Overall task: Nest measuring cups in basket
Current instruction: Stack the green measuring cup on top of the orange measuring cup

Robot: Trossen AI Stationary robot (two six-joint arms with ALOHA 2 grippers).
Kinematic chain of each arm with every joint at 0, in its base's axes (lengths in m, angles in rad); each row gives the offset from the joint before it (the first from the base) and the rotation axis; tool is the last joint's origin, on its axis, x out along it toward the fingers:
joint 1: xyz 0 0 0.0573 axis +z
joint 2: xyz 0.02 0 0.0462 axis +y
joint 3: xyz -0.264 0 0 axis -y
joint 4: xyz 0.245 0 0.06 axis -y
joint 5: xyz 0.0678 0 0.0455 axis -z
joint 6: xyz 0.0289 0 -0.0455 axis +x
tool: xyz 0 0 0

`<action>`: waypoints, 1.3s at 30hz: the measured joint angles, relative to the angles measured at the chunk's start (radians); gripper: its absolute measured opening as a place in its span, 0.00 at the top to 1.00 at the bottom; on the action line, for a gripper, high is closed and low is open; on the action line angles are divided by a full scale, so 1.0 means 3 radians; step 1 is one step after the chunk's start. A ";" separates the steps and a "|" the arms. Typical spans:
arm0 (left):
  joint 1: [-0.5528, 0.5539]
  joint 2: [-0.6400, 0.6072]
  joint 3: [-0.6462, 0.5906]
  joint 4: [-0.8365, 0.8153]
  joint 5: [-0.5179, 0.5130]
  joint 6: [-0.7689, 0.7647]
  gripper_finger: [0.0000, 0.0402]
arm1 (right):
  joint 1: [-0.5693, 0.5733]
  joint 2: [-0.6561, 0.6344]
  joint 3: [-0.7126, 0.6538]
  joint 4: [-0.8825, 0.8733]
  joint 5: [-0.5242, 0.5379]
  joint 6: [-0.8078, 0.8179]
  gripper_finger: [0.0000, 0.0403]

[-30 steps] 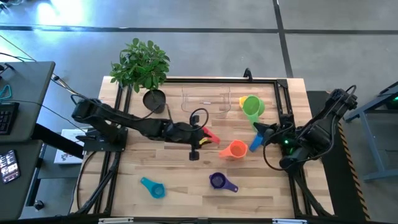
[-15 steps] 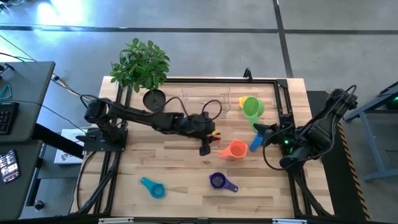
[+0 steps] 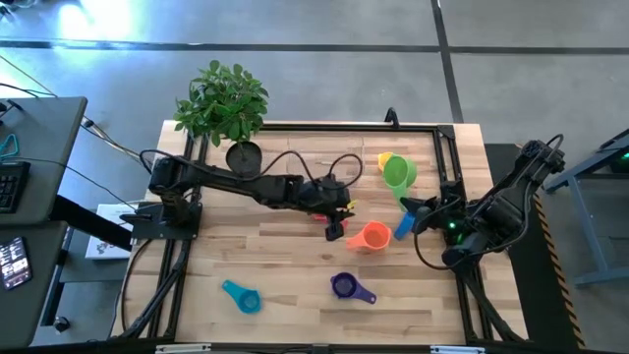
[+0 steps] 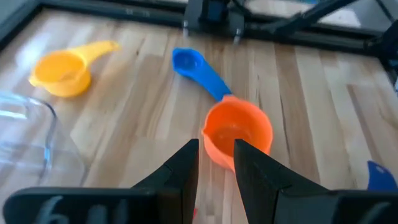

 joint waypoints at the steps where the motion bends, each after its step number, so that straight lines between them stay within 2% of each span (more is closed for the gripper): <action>1: -0.0016 0.0043 0.0001 0.0020 0.0000 -0.0002 0.78 | 0.0000 0.0000 0.0000 0.0000 -0.0001 0.0000 1.00; 21: -0.0116 0.0691 0.0001 0.0014 0.0072 -0.0383 0.78 | 0.0000 0.0000 0.0000 -0.0013 -0.0009 0.0000 1.00; 39: -0.0093 0.0709 0.0000 0.0019 0.0070 -0.0381 0.78 | 0.0000 0.0000 0.0000 -0.0010 -0.0005 0.0000 1.00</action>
